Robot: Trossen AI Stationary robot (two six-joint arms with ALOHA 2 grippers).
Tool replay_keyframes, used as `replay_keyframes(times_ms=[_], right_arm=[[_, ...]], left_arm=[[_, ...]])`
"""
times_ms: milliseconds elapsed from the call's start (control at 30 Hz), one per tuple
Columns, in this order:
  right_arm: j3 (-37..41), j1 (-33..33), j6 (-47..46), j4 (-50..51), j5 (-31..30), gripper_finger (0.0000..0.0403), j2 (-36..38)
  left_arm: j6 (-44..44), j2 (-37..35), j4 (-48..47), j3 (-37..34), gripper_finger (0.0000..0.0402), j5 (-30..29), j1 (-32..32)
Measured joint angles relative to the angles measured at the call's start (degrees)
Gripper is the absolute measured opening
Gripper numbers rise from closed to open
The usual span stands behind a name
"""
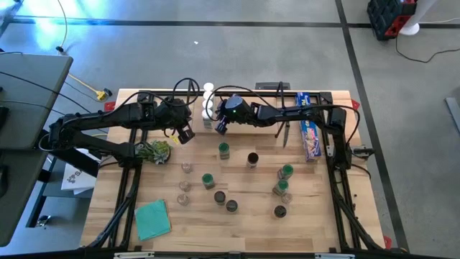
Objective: Shelf spices
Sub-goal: Put the white seasoning bottle on the shelf aligned with the other white seasoning bottles
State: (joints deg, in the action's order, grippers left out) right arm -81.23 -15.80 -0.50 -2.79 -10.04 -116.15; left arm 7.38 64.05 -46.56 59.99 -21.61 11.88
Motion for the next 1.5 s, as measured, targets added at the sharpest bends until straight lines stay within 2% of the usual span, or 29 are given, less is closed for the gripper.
replay_keyframes(times_ms=[100,567,733,933,1033,1133,1267,1500], right_arm=[[0.0,0.5,-1.0,0.6,2.1,0.0004,0.1],[0.0,-0.8,-0.8,-1.9,3.4,0.0004,0.0],[0.0,-0.9,-0.8,0.3,0.9,0.0004,0.2],[0.0,0.3,-4.1,5.2,10.1,0.0004,0.9],[0.0,1.8,-4.1,6.3,10.7,0.0004,0.9],[0.0,3.1,-3.6,4.3,13.3,0.0004,1.1],[0.0,4.3,-3.6,0.2,13.7,0.0004,0.8],[0.0,3.5,-2.9,-3.6,14.7,0.0004,-0.9]], left_arm=[[0.0,0.0,0.0,0.0,0.0,0.0,0.0],[0.0,0.0,0.0,0.0,0.0,0.0,0.0],[-0.1,0.0,0.0,0.0,0.0,0.0,0.0],[-0.1,0.0,0.0,0.0,0.0,0.0,0.0],[-0.5,0.0,0.0,0.0,0.0,0.0,0.0],[-0.5,0.0,0.0,0.0,0.0,0.0,0.0],[-0.5,0.0,0.1,0.0,0.0,0.0,0.0],[-0.1,0.0,0.1,0.0,0.0,0.0,0.0]])
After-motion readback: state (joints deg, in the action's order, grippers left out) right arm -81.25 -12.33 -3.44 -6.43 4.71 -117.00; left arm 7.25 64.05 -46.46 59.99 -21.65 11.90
